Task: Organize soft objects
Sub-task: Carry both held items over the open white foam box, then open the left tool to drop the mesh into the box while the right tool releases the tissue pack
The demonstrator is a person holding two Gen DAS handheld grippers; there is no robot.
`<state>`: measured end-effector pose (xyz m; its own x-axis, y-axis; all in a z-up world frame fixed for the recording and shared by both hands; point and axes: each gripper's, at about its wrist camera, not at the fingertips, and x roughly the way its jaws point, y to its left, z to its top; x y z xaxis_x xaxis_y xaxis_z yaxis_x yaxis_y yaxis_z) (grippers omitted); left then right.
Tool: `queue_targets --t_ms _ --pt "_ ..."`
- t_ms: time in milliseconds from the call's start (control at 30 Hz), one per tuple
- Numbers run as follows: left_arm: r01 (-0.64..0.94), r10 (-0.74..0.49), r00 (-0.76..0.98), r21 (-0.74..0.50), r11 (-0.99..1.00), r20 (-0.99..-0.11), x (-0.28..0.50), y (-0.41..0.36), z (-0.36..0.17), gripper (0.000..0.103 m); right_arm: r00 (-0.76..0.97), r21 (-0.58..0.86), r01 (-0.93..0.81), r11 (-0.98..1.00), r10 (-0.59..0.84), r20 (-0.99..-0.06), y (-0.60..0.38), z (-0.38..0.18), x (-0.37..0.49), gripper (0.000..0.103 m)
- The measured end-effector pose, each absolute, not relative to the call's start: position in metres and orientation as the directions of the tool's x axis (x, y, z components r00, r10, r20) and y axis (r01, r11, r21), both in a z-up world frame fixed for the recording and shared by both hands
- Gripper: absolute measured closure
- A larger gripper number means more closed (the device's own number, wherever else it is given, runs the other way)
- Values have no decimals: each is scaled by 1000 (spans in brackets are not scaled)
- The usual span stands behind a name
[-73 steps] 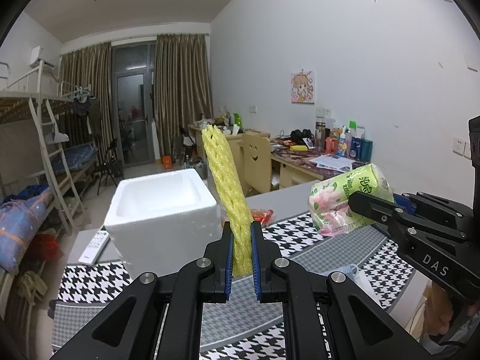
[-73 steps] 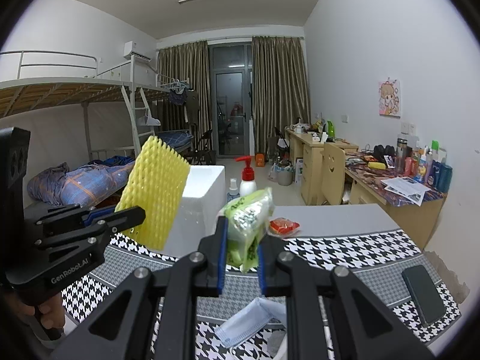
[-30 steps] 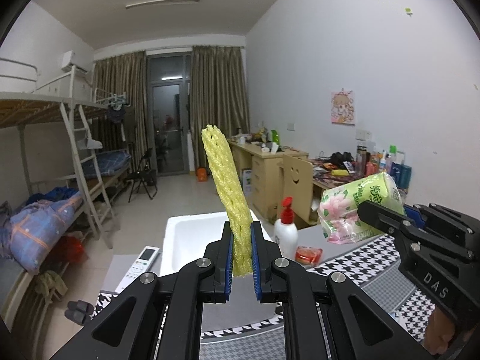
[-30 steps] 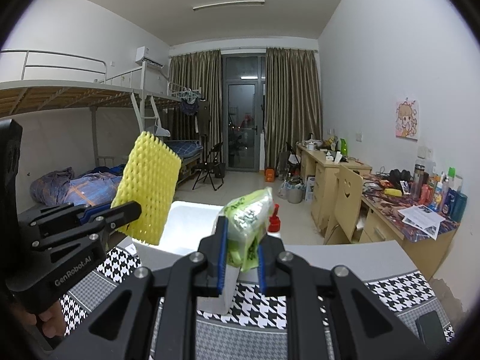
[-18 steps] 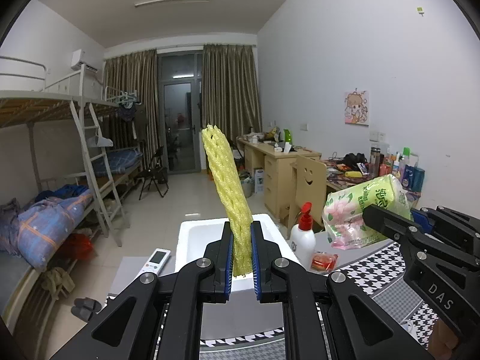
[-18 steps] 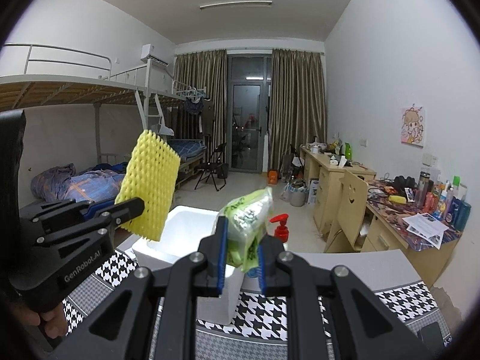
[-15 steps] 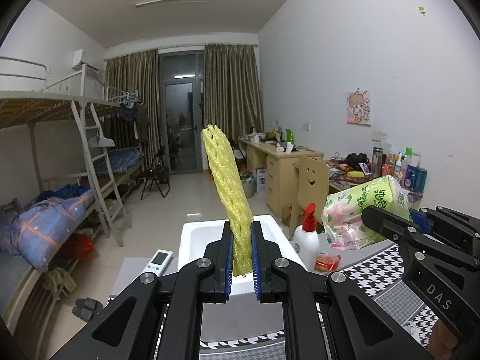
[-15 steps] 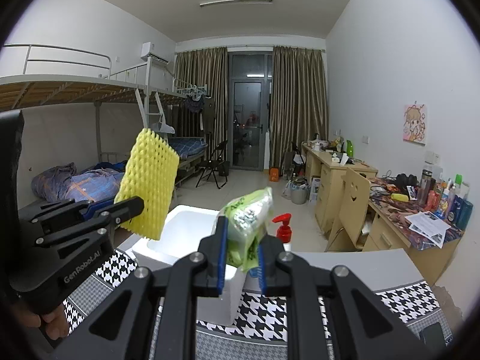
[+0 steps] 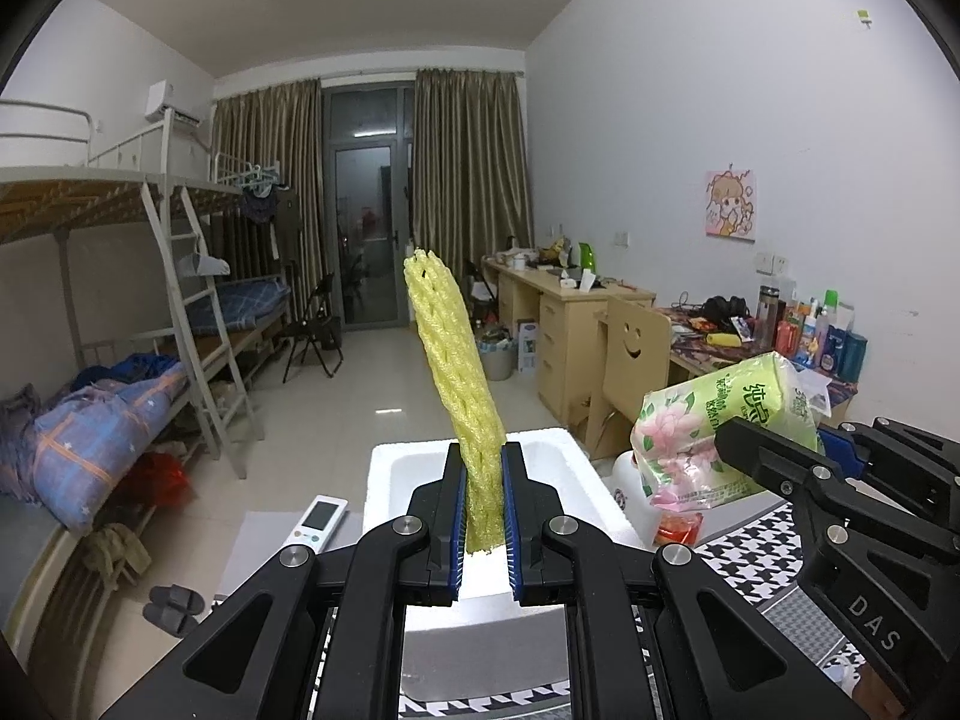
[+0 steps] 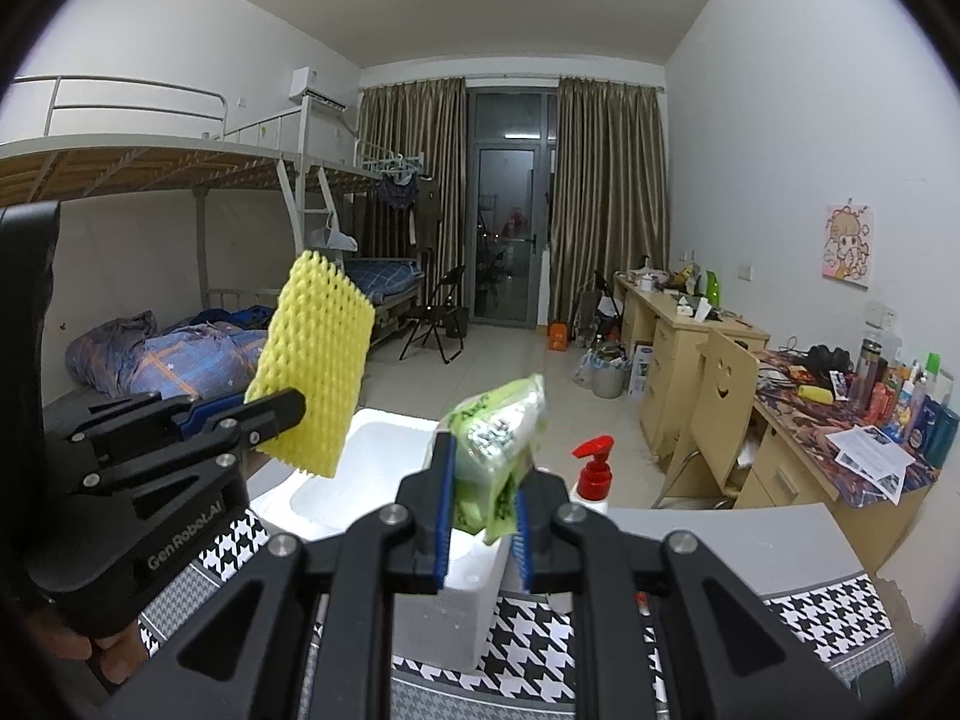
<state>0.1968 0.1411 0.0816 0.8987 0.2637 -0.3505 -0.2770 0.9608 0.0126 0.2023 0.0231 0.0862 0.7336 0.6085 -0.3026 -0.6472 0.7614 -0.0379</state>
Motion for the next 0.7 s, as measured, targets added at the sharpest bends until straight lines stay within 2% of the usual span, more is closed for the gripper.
queue_targets --t_ms 700 --pt "-244 210 858 -12 970 -468 246 165 57 91 725 -26 -631 775 578 -374 46 78 232 83"
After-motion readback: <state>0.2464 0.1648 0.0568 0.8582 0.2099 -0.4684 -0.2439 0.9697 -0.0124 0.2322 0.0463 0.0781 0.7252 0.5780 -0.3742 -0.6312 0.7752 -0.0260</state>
